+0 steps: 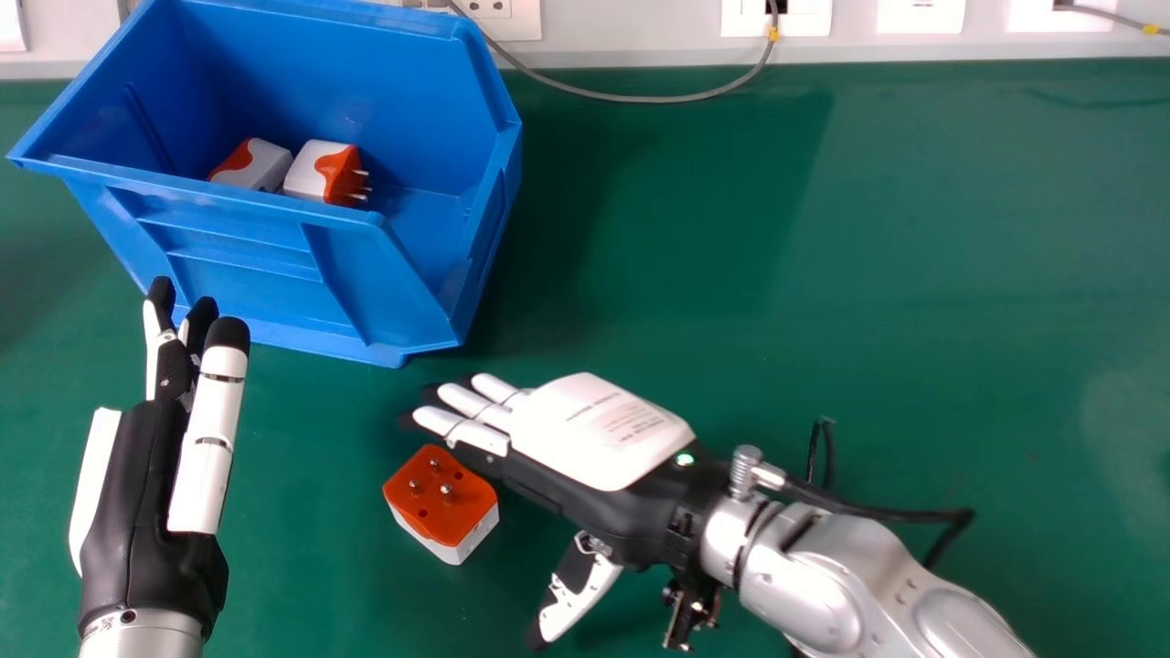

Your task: Pick all objects and put in blue box

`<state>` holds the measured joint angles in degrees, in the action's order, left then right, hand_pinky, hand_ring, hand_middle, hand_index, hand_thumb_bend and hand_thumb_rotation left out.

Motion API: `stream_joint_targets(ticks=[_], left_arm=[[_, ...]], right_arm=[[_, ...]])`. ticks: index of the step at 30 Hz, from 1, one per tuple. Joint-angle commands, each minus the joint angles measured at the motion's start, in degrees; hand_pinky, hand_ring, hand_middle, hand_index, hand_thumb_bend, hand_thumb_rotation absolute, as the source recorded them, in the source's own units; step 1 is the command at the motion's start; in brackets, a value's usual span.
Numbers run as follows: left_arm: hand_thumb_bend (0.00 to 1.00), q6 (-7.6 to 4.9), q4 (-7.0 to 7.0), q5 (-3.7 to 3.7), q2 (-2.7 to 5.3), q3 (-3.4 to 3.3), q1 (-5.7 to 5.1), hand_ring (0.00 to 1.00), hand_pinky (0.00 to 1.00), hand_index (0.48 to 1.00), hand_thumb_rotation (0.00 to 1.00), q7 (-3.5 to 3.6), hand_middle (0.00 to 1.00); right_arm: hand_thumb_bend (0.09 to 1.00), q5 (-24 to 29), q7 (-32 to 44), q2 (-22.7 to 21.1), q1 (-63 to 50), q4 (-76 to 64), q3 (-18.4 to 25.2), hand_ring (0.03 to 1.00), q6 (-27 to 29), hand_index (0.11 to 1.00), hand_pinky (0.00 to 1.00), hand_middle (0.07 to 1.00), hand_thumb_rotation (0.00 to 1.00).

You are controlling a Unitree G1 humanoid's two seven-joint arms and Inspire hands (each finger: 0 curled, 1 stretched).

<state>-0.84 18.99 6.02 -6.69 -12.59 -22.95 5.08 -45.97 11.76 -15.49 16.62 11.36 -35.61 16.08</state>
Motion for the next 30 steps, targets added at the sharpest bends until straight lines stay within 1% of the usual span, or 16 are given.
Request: stream_joint_targets(ticks=[1,3,4,7,10,12,16,18,22,26,30], left_arm=[[0.40,-0.68,1.33,-0.32,-0.54,-0.18,0.15,1.00,1.00,1.000,0.92,0.18,1.00],[0.39,-0.72,1.41,-0.50,-0.66,-0.16,0.12,1.00,1.00,1.000,0.92,0.20,1.00],[0.39,-0.69,1.52,-0.45,-0.66,-0.13,0.06,1.00,1.00,1.000,0.92,0.21,1.00],[0.40,-0.83,1.66,-0.22,-0.71,-0.09,-0.15,1.00,1.00,1.000,0.92,0.39,1.00],[0.40,-1.25,1.54,-0.09,-0.82,-0.17,-0.35,1.00,1.00,1.000,0.93,0.62,1.00],[0.40,-1.33,1.74,-0.08,-0.79,-0.12,-0.53,1.00,1.00,1.000,0.93,0.68,1.00],[0.41,-1.17,2.01,0.01,-0.77,-0.16,-0.48,1.00,1.00,1.000,0.93,0.82,1.00],[0.41,-1.07,2.36,-0.10,-0.77,-0.17,-0.70,1.00,1.00,1.000,0.93,0.82,1.00],[0.40,-0.85,3.14,-0.41,-0.76,0.06,-1.01,1.00,1.00,1.000,0.93,0.76,1.00],[0.41,-0.73,3.45,-0.48,-0.93,0.12,-1.18,1.00,1.00,1.000,0.93,0.90,1.00],[0.41,-0.67,4.22,-0.55,-0.95,0.27,-1.54,1.00,1.00,1.000,0.93,1.05,1.00]], right_arm=[[0.634,-0.4,0.5,1.0,3.0,0.8,-0.5,0.996,0.5,0.938,0.90,0.996,0.07],[0.633,-0.6,0.8,1.6,4.4,2.4,-1.2,0.995,0.6,0.937,0.90,0.994,0.07],[0.614,-0.8,0.7,1.9,5.1,3.2,-1.6,0.995,0.7,0.938,0.90,0.995,0.07],[0.474,-1.2,0.7,2.9,7.2,5.7,-2.5,0.997,0.9,0.944,0.91,0.998,0.03],[0.388,-1.2,0.7,3.9,9.2,8.3,-3.1,0.998,1.3,0.947,0.91,0.998,0.01],[0.378,-1.5,0.7,4.5,10.6,10.1,-3.7,0.997,1.7,0.947,0.91,0.998,0.01],[0.354,-2.2,0.3,5.1,13.6,13.4,-4.8,0.995,2.9,0.945,0.91,0.999,0.00],[0.339,-2.7,0.1,5.4,15.4,15.5,-5.6,0.990,3.7,0.941,0.90,0.998,0.00],[0.311,-3.5,0.3,6.2,18.2,18.9,-6.9,0.977,4.7,0.934,0.88,0.989,0.00],[0.300,-3.8,0.4,6.8,19.8,20.9,-7.5,0.971,5.4,0.932,0.87,0.986,0.00],[0.295,-4.5,-0.1,7.2,20.9,22.3,-8.2,0.967,5.9,0.925,0.86,0.982,0.00]])
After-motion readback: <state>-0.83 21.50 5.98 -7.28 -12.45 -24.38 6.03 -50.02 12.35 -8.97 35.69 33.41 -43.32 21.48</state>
